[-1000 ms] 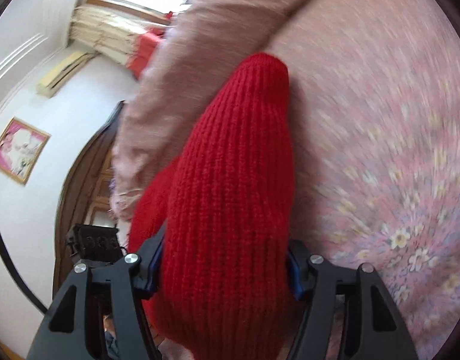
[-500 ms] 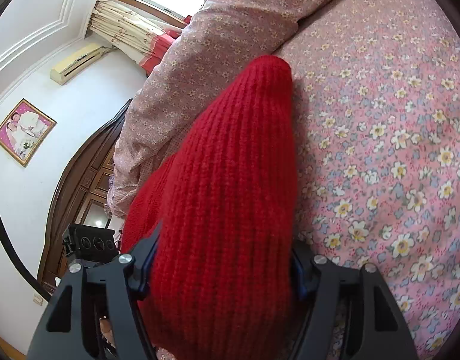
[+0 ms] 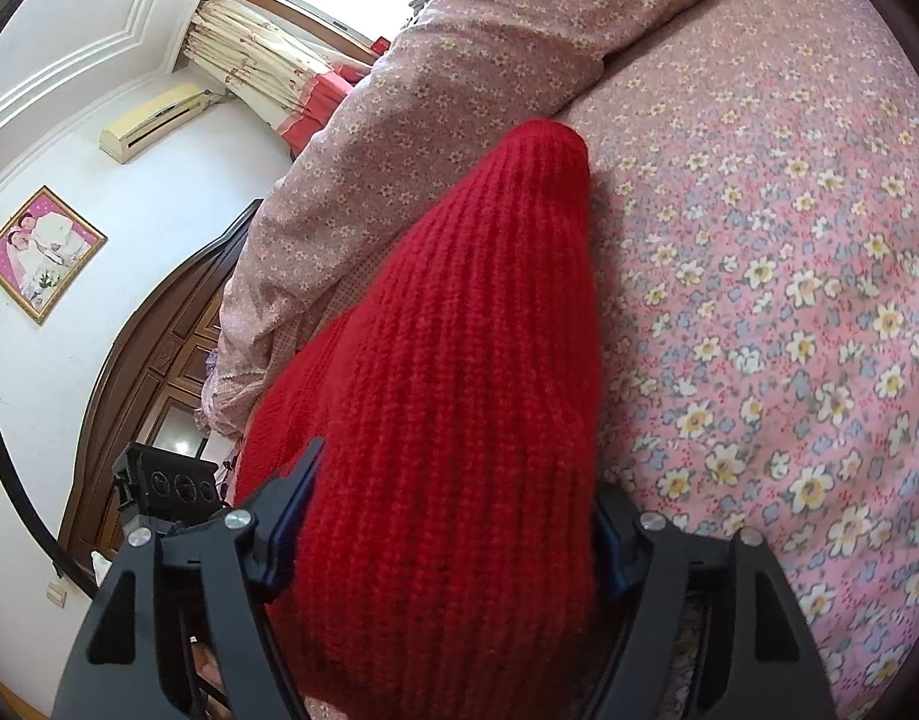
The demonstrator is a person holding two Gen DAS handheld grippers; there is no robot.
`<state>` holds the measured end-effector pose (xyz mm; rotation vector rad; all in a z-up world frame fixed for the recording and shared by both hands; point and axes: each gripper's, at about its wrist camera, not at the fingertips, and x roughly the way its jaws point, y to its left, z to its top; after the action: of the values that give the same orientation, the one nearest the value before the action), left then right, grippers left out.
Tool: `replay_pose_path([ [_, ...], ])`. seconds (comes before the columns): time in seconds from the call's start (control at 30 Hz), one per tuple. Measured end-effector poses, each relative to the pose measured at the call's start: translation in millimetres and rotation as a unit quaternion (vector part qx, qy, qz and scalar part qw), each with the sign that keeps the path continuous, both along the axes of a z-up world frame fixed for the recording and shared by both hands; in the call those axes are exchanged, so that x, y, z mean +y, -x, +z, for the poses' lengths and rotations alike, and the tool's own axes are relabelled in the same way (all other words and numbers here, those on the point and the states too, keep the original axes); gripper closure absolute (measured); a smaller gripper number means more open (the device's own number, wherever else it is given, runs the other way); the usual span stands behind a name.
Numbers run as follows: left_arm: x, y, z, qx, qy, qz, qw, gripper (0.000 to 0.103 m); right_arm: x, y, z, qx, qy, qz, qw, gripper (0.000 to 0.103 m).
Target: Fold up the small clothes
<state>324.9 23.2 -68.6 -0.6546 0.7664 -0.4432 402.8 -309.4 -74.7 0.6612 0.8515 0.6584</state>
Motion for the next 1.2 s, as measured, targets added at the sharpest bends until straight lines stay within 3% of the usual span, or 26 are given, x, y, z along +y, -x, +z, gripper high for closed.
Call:
replay_pose_path([
  [0.53, 3.8, -0.7, -3.4, 0.011, -0.006, 0.002, 0.9999, 0.024, 0.8, 2.4, 1.2, 0.001, 0.003, -0.006, 1.0, 0.024],
  [0.67, 8.6, 10.6, 8.5, -0.01, -0.046, 0.036, 0.9982, 0.013, 1.2, 2.1, 10.3, 0.039, 0.01, -0.027, 0.999, 0.013],
  [0.77, 10.8, 24.3, 21.7, -0.026, -0.078, 0.058, 0.9949, 0.01, 0.0, 10.9, 24.8, 0.036, 0.016, -0.038, 0.998, 0.002],
  [0.87, 12.2, 39.6, 43.3, -0.046, -0.1, 0.079, 0.9908, 0.008, -2.1, 24.3, 44.8, 0.005, 0.036, -0.049, 0.998, 0.0],
  [1.0, 6.5, 58.4, 79.8, -0.089, -0.137, 0.088, 0.9826, 0.007, -6.7, 53.2, 84.9, -0.08, 0.054, -0.06, 0.994, 0.0],
  [1.13, -10.7, 85.5, 112.4, -0.141, -0.2, 0.092, 0.9653, 0.007, -9.5, 93.0, 124.8, -0.175, 0.074, -0.073, 0.979, 0.0],
  [1.2, -20.1, 102.5, 126.3, -0.169, -0.228, 0.098, 0.9538, 0.007, -10.4, 121.0, 143.3, -0.234, 0.095, -0.085, 0.964, 0.0],
])
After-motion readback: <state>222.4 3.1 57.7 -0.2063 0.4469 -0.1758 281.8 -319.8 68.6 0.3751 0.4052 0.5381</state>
